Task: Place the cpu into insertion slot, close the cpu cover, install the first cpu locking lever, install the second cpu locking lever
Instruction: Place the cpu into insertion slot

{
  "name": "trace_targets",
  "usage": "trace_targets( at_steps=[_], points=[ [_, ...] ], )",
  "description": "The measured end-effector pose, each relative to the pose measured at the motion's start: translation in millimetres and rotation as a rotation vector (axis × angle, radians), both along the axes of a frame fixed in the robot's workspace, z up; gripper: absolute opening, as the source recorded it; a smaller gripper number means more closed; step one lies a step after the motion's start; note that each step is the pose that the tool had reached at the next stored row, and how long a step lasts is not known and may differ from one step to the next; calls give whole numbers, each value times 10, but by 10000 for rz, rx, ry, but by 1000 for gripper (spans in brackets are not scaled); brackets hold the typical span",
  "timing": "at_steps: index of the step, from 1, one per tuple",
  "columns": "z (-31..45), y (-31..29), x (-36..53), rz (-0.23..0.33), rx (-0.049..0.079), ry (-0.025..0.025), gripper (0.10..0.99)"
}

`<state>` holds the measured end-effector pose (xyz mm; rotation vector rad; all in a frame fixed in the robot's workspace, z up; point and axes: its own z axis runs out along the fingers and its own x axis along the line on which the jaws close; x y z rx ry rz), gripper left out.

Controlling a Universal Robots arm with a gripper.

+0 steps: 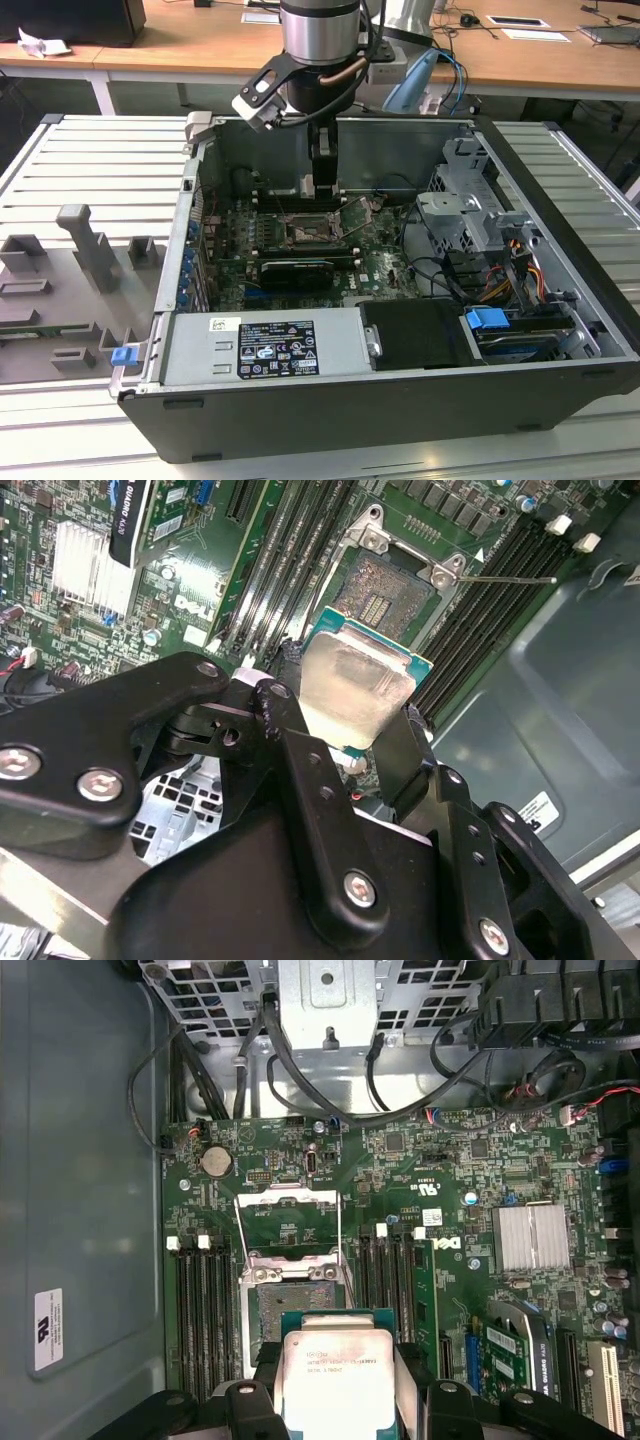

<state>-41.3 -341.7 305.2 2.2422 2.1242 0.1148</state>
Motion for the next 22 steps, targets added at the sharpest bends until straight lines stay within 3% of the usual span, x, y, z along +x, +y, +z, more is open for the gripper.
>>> trace_targets(
  at_steps=[22],
  points=[
    [-39, 0, 0, 37, 0, 0, 529]
  ],
)
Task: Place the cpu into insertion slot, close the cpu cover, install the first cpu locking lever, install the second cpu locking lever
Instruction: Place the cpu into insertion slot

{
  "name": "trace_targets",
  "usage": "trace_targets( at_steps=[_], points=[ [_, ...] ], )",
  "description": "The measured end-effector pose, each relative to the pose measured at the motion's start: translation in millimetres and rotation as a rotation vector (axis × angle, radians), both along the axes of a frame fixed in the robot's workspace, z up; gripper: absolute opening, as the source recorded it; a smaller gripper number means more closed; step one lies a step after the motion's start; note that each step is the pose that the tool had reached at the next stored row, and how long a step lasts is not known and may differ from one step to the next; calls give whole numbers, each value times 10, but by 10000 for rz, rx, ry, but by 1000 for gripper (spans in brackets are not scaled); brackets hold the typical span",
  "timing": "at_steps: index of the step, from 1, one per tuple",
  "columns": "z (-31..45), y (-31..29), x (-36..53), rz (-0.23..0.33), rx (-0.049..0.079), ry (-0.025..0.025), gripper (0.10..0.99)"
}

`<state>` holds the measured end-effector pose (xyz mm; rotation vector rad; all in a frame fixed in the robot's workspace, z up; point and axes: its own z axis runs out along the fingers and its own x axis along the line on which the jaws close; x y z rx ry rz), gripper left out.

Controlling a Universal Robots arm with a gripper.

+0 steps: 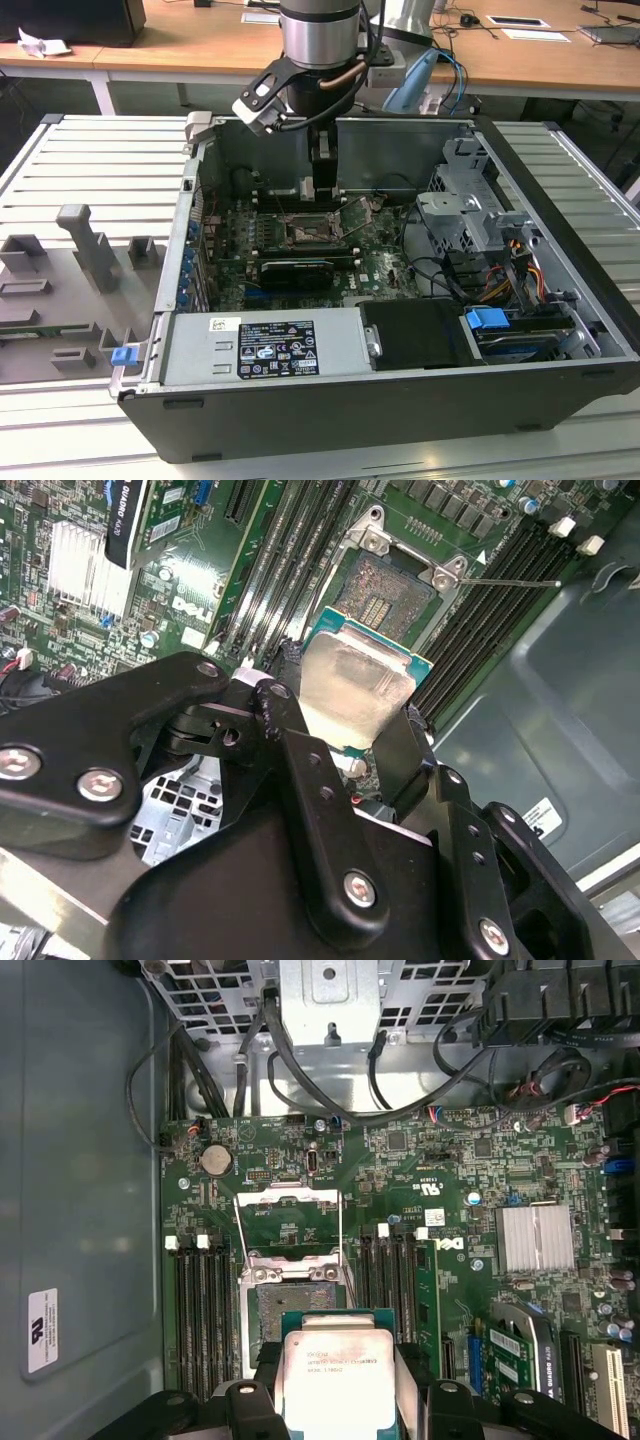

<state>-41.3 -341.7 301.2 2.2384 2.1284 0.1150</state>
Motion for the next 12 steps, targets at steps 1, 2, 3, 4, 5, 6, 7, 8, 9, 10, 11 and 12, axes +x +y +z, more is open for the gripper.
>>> trace_targets(
  at_steps=[1, 2, 3, 4, 5, 6, 7, 8, 9, 10, 11, 12],
  points=[
    [-1, 0, 0, 2, 0, 0, 529],
    [-2, 0, 0, 4, 0, 0, 529],
    [-7, 0, 0, 10, -1, 0, 529],
    [-10, 1, 0, 19, 0, 0, 529],
    [-10, 1, 0, 20, 0, -1, 529],
    [-11, 2, -1, 23, 0, 0, 529],
    [-12, 3, -3, 24, 2, -1, 529],
    [-14, 4, -5, 26, 0, 0, 529],
    [-16, 4, -6, 28, -1, 1, 529],
    [-21, 5, -7, 35, 0, 0, 529],
    [-25, 6, -7, 37, 0, 1, 529],
    [-28, 6, -8, 39, 0, 0, 529]
  ],
)
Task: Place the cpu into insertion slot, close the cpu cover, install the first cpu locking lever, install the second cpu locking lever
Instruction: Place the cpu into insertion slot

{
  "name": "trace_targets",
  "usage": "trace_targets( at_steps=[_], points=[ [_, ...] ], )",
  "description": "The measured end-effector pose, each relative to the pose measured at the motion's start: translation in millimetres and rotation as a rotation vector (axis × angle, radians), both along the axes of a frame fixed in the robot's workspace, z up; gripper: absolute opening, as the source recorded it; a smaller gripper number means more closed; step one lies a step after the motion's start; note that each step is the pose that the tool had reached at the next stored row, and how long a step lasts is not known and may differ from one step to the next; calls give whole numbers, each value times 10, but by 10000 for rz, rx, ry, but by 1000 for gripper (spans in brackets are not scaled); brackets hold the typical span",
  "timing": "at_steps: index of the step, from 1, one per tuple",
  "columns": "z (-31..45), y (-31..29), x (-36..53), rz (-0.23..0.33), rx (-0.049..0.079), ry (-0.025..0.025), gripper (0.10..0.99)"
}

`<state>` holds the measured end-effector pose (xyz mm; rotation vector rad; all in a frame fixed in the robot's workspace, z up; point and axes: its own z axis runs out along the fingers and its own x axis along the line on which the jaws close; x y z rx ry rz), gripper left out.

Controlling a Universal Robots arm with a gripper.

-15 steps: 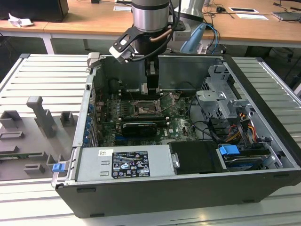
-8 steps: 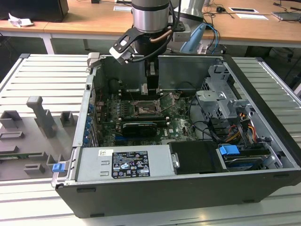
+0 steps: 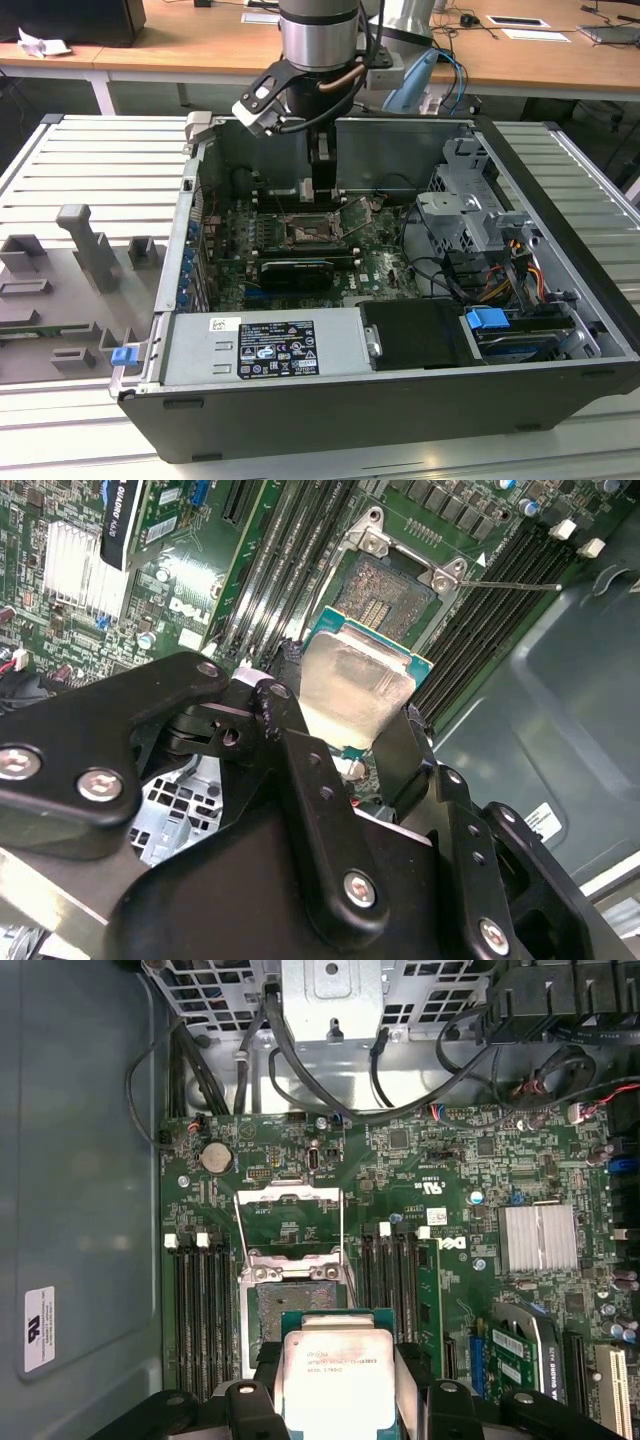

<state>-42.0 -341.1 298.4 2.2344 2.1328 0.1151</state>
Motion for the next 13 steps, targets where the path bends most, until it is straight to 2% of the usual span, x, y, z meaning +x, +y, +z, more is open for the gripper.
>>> trace_targets(
  at_steps=[13],
  points=[
    [-33, 1, -1, 151, 0, 0, 529]
  ],
)
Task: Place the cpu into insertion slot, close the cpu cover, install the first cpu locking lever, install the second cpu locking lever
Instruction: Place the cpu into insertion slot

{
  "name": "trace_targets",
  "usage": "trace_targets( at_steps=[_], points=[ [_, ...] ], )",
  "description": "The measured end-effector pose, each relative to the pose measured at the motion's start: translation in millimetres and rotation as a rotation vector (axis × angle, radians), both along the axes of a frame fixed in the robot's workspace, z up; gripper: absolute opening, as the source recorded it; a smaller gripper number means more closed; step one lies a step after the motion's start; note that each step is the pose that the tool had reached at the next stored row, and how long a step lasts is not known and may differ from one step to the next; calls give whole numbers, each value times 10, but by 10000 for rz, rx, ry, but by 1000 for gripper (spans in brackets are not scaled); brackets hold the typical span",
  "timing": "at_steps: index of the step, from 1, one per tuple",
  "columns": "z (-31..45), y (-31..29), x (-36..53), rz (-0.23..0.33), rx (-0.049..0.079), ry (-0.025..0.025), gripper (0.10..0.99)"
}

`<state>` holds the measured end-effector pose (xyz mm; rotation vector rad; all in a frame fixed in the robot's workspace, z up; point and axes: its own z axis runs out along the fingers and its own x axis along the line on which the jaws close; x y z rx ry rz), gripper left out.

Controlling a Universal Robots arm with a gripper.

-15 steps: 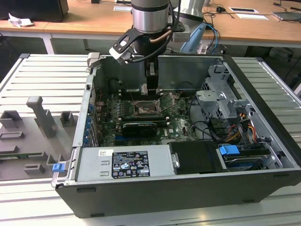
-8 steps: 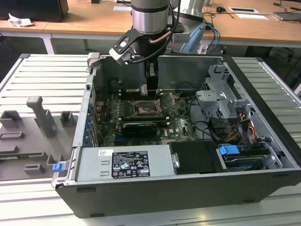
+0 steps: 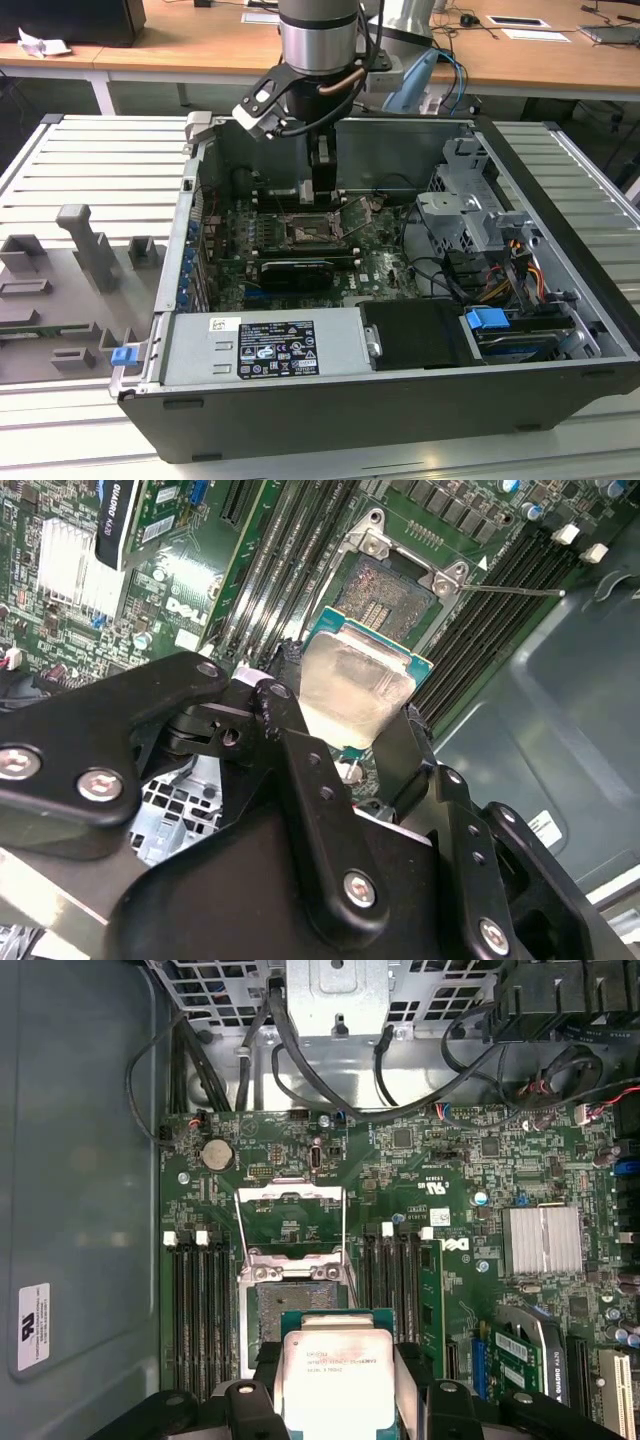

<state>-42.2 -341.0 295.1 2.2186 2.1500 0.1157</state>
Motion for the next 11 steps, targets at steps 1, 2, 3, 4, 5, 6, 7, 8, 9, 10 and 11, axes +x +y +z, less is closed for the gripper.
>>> trace_targets(
  at_steps=[1, 2, 3, 4, 5, 6, 7, 8, 9, 10, 11],
  points=[
    [-1, 0, 0, 25, 0, 0, 529],
    [-2, 0, 0, 38, 0, 0, 529],
    [-6, 1, 0, 66, 2, -1, 529],
    [-16, 10, -2, 68, 0, 0, 529],
    [-24, 15, -2, 70, 2, -2, 529],
    [-32, 17, -1, 73, 0, 0, 529],
    [-36, 18, -1, 74, 0, 0, 529],
    [-40, 18, -2, 72, 0, 0, 529],
    [-44, 18, -2, 73, -1, 0, 529],
    [-47, 18, -2, 73, -1, 0, 529],
    [-51, 18, -2, 73, -1, 0, 529]
  ],
)
